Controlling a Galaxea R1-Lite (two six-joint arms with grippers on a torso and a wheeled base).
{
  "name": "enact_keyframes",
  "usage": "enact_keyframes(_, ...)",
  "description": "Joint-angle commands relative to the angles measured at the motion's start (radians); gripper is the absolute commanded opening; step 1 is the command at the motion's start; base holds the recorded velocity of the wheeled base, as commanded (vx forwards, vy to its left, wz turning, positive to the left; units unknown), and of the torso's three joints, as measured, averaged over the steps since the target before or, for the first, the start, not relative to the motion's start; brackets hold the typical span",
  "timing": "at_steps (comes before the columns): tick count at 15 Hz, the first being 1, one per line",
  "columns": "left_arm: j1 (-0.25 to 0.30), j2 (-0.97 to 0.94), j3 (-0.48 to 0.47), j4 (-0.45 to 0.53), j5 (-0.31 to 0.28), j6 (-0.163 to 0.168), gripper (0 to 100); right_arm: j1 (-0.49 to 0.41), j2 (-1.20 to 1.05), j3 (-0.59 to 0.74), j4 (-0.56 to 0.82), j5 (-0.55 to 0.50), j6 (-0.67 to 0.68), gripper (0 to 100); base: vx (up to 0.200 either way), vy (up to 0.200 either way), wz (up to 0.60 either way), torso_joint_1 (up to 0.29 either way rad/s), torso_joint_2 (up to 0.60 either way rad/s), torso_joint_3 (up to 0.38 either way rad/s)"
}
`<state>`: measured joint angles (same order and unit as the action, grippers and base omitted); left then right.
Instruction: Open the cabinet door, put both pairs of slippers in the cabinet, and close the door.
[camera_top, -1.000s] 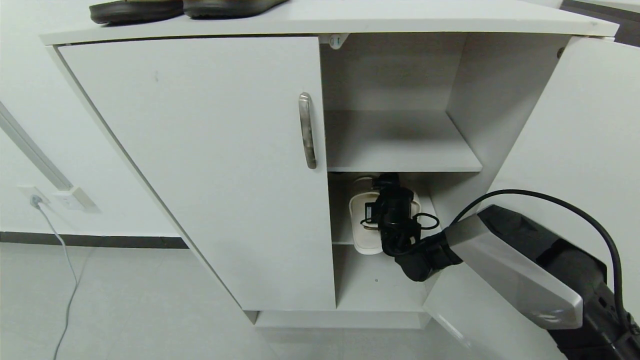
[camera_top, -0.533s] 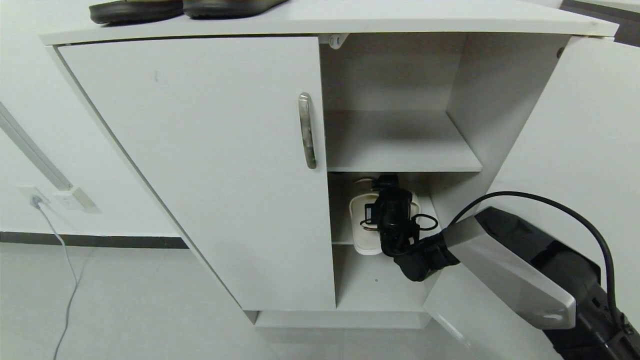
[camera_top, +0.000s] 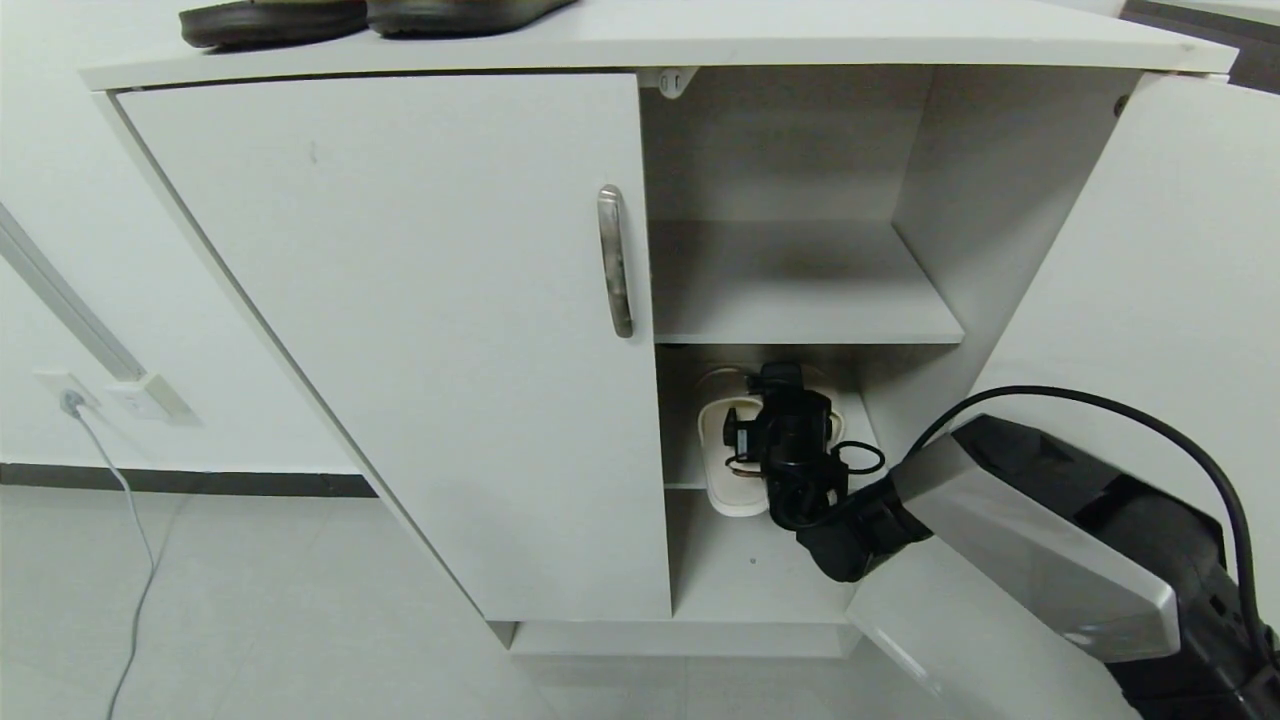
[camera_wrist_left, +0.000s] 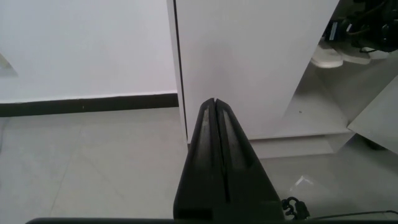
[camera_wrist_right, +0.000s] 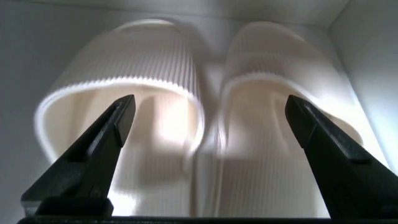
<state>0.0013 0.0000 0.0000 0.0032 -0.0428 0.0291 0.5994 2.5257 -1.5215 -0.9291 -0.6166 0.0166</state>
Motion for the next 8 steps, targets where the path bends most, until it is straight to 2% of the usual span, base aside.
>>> enact_keyframes(1, 0.0, 0.002, 0.0, 0.0, 0.0, 0.0, 0, 0.013, -0.087, 0.119, -0.048, 0.0, -0.001, 100, 0.0, 0.0, 0.0, 0.0, 0.0, 0.0)
enact_keyframes(3, 0.0, 0.002, 0.0, 0.0, 0.0, 0.0, 0, 0.019, -0.131, 0.208, -0.088, 0.0, -0.001, 100, 0.0, 0.0, 0.0, 0.0, 0.0, 0.0)
enact_keyframes(5, -0.001, 0.002, 0.0, 0.0, 0.0, 0.002, 0, 0.039, -0.193, 0.345, -0.166, 0.0, -0.001, 100, 0.0, 0.0, 0.0, 0.0, 0.0, 0.0)
enact_keyframes(6, 0.0, 0.002, 0.0, 0.0, 0.0, 0.002, 0, 0.06, -0.243, 0.458, -0.226, 0.0, -0.006, 100, 0.0, 0.0, 0.0, 0.0, 0.0, 0.0)
enact_keyframes(8, 0.0, 0.002, 0.0, 0.0, 0.0, 0.002, 0, 0.092, -0.291, 0.572, -0.293, -0.008, -0.003, 100, 0.0, 0.0, 0.0, 0.0, 0.0, 0.0)
